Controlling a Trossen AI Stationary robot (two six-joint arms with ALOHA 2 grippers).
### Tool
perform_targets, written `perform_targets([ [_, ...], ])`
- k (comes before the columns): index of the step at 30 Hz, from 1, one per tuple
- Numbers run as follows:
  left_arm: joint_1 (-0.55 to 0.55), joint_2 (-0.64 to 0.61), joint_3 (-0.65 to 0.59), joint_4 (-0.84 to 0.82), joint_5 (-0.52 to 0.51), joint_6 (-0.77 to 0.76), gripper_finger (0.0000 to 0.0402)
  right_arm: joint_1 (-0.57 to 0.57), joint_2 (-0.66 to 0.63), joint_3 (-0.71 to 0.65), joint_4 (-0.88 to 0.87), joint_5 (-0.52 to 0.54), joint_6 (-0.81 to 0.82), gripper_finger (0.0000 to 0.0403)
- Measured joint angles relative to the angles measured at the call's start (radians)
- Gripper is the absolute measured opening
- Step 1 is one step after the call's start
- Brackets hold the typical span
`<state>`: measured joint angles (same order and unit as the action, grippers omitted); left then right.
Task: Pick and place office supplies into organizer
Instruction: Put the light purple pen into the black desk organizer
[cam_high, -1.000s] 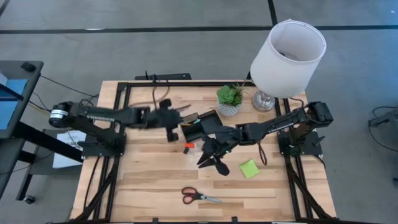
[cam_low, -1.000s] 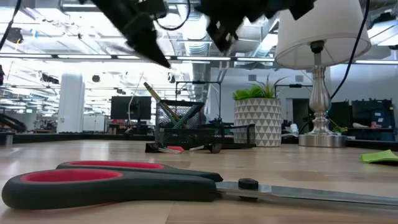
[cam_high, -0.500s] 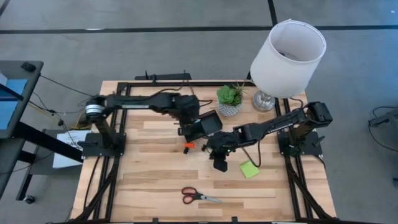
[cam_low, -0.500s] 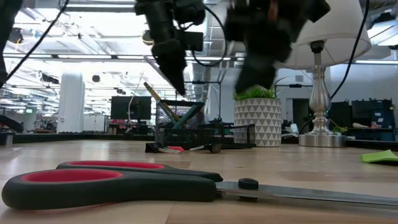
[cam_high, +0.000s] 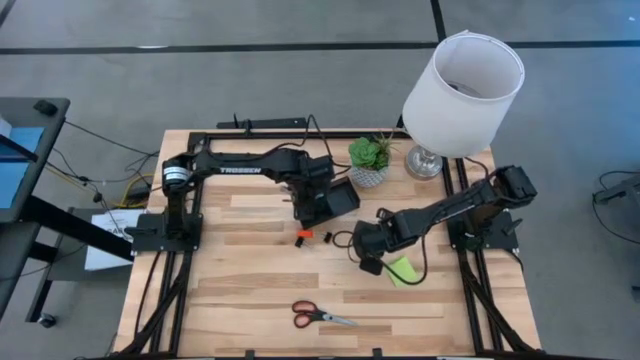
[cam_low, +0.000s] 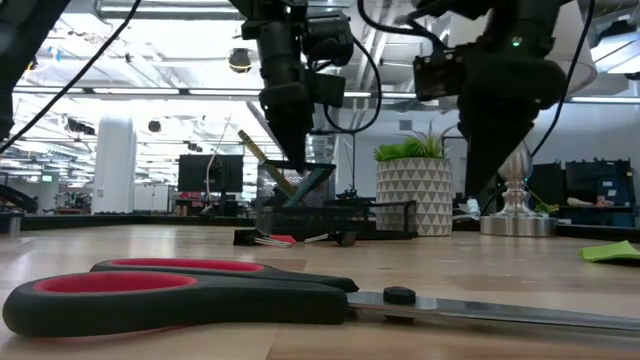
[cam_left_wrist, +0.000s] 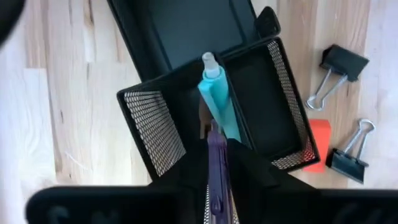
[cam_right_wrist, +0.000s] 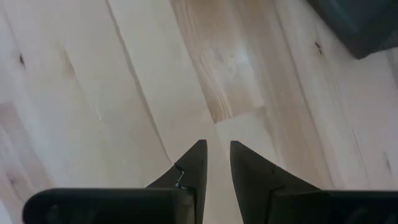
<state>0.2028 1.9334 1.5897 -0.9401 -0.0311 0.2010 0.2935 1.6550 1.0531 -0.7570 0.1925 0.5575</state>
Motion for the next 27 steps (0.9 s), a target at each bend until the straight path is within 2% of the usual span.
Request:
perform_targets([
  [10,0.0,-0.004,0.02,-0.02,-0.007,-0.018,0.0113,0.051,0.0,0.0,0.002,0.023,0.046,0.0065],
  [15,0.0,-0.003,0.02,-0.02,-0.034,-0.021,0.0126,0.075,0.0,0.0,0.011,0.055,0.071,0.0065],
  [18,0.0,-0.003,0.02,-0.044,-0.033,-0.02,0.0099,0.083,0.0,0.0,0.003,0.098,0.1,0.0065],
  [23,-0.007,-0.038,0.017,-0.107,-0.033,-0.04,0.0013,0.092,0.0,0.0,0.002,0.123,0.1,0.0065],
  [25,-0.008,-0.078,0.018,-0.158,-0.059,-0.078,0.0007,0.085,-0.003,0.0,0.001,0.13,0.1,0.0065],
  [27,-0.015,-0.116,0.018,-0.228,-0.135,-0.147,0.0009,0.077,-0.006,0.0,0.003,0.138,0.099,0.0065],
])
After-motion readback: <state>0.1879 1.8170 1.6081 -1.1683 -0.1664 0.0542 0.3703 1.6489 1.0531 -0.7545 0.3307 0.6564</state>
